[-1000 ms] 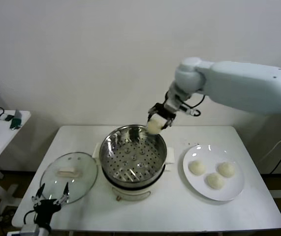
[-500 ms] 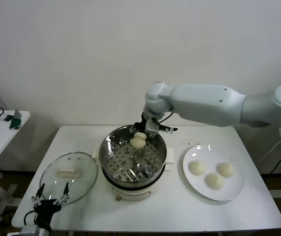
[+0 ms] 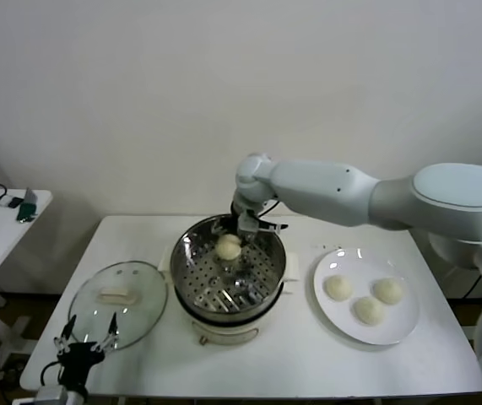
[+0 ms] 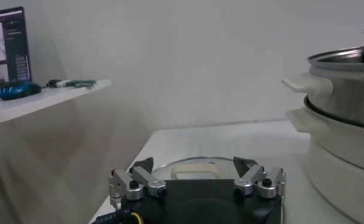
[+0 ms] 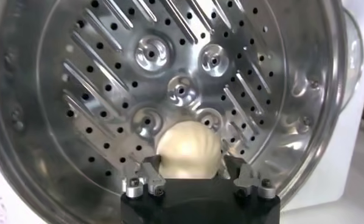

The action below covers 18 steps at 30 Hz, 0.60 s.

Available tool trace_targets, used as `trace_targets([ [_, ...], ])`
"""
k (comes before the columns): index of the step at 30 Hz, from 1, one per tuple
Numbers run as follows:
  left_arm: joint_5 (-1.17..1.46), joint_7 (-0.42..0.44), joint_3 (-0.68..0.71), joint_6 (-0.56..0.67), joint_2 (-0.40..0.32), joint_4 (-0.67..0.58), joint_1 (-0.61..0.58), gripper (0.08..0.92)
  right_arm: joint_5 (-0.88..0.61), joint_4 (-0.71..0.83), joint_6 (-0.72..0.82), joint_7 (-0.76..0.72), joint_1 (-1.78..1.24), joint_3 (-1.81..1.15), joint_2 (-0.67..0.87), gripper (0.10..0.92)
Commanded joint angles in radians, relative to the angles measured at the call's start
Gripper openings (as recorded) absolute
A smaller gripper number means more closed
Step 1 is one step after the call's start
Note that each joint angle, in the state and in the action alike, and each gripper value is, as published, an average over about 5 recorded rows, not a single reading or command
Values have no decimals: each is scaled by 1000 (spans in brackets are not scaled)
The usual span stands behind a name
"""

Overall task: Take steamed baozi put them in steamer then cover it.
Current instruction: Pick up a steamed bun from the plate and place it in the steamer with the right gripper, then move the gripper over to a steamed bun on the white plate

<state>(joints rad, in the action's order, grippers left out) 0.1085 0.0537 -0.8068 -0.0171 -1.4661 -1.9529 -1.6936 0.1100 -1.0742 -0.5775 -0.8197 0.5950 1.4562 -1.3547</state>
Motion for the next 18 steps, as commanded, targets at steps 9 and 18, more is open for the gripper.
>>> trace_targets([
  [9, -25, 3, 17, -4, -7, -14, -5, 823, -1004, -173, 468, -307, 512, 445, 368, 823],
  [18, -20, 6, 21, -2, -5, -16, -1, 823, -903, -467, 823, -115, 563, 692, 663, 823],
])
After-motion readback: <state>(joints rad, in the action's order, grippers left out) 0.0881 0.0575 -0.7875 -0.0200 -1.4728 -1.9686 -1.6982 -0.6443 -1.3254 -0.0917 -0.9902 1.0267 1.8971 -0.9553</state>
